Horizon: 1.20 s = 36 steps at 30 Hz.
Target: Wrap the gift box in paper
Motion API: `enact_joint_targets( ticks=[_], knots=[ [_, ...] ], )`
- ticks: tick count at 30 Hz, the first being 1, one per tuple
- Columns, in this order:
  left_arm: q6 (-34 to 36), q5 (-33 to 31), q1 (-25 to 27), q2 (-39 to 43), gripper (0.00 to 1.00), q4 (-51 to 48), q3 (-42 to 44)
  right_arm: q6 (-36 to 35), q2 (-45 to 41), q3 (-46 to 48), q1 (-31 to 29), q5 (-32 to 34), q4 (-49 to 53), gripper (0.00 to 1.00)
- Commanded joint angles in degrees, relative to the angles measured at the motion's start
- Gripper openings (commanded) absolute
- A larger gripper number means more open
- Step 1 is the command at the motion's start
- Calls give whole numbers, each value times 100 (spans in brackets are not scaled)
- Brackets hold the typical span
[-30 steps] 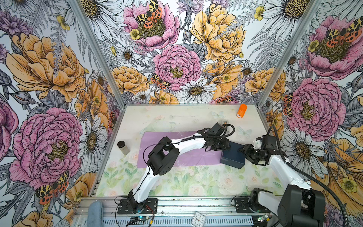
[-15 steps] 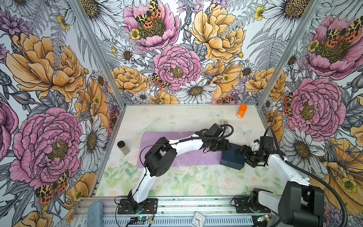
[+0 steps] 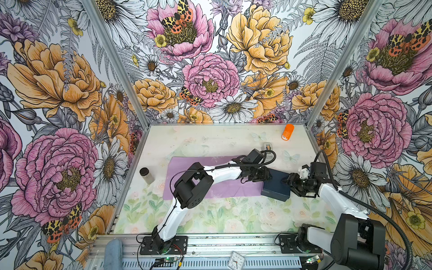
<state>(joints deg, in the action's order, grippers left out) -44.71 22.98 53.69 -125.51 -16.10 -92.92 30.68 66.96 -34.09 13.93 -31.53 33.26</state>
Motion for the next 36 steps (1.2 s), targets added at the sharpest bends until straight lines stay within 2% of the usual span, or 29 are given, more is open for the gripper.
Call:
enact_joint_targets(
  ticks=[1,8,16,26,36],
  knots=[
    [-98,205,125,71,50,214,121,123,-122,198,-154,-233,-41,52],
    [-156,186,91,597,50,347,258,436,-482,179,-432,-268,-166,47],
    [-214,119,-17,1006,49,569,721,777,-695,72,-852,-57,-318,46],
    [-190,-92,-114,1555,49,755,1276,1269,-593,-141,-1772,477,-717,44],
    [-109,-316,-407,2296,48,835,1995,1572,-127,-532,-2652,996,-1139,44]
  ],
)
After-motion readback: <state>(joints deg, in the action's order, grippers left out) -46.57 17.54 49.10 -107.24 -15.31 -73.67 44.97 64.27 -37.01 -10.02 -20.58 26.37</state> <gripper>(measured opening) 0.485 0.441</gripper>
